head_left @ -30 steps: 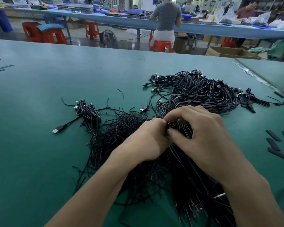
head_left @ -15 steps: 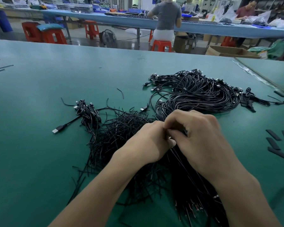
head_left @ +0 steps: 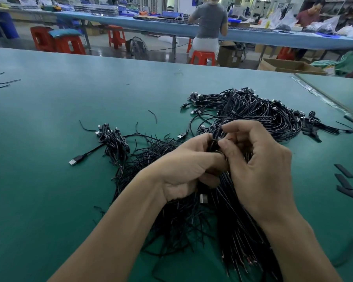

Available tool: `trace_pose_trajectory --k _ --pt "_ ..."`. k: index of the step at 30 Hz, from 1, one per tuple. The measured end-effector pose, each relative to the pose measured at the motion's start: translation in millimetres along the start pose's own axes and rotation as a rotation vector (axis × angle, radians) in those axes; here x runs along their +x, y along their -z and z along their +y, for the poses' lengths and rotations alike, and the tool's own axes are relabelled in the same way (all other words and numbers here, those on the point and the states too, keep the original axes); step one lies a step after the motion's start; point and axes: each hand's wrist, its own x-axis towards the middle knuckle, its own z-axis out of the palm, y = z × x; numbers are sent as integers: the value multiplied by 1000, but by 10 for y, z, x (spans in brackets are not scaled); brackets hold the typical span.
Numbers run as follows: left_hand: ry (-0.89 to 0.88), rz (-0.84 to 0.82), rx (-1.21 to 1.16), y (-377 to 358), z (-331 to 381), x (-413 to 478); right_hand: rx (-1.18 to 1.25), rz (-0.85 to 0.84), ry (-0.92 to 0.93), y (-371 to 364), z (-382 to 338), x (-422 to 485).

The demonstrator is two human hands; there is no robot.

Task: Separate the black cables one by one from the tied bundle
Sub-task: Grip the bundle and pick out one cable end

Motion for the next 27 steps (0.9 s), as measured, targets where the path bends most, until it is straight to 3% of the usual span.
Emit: trace_pose_trajectory --k 4,7,11,17,20,23,27 --pt "-39 14 -139 -44 33 10 106 -13 -97 1 -18 10" --pt "-100 98 -207 -94 20 45 345 -1 -228 -25 -42 -2" --pt "-380 299 179 -66 -89 93 500 32 -419 -38 -16 36" --pt "-627 420 629 97 -111 107 978 5 -824 -1 65 97" --pt "-792 386 846 146 -126 107 1133 -62 -938 6 95 104" --pt "-788 320 841 147 -140 86 1171 -89 -962 26 112 114" --pt "-594 297 651 85 -126 60 1117 17 -944 31 141 133"
